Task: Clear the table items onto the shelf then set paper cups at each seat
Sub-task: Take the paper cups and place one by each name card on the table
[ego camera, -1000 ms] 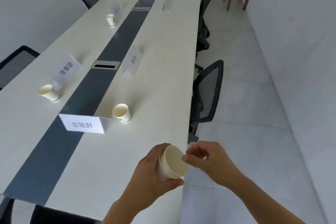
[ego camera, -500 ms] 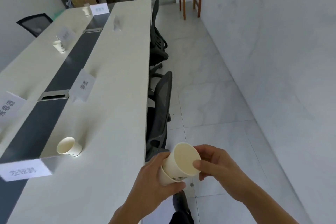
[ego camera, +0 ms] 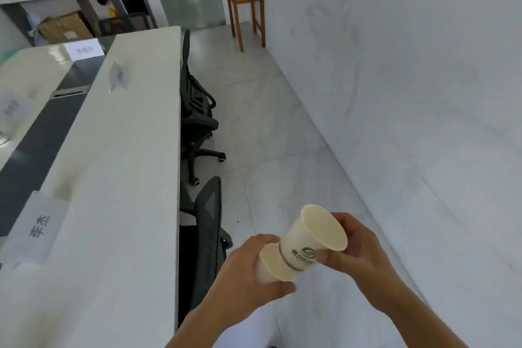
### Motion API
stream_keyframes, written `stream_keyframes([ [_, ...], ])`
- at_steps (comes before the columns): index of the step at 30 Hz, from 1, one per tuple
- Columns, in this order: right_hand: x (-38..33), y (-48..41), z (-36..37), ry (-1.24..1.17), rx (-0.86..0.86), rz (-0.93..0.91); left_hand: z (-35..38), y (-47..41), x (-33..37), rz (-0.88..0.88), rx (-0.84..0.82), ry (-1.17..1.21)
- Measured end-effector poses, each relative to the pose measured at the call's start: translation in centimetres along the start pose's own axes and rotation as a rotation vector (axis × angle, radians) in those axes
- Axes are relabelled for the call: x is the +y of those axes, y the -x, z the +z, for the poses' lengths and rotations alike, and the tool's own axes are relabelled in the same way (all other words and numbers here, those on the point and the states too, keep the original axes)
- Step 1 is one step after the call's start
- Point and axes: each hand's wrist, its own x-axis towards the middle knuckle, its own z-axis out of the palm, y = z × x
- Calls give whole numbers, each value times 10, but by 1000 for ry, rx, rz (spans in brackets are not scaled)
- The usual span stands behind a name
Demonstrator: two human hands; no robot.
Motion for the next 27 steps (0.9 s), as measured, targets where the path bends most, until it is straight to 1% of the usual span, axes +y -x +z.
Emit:
stream_keyframes([
  [2, -3, -26, -24, -95, 95, 14, -7, -33, 3, -16, -1, -17],
  [5, -5, -66, -64, -113, 172, 45, -14, -86, 4, -52, 5, -24],
  [8, -3, -117, -107, -50, 220, 82, -20, -144, 10, -99, 55, -2],
  [12, -1, -206, -161, 120, 204, 156, -29, -222, 26, -162, 169, 63],
  [15, -7, -277, -183, 272, 118, 176, -45, -266, 45, -201, 274, 103],
  [18, -18, -354, -187, 435, -35, 193, -63, -294, 45, -277, 379, 121],
  [22, -30, -440, -157, 640, -206, 178, -87, -300, 16, -429, 556, 215],
  [27, -34, -531, -95, 832, -448, 161, -127, -317, -28, -574, 797, 309],
])
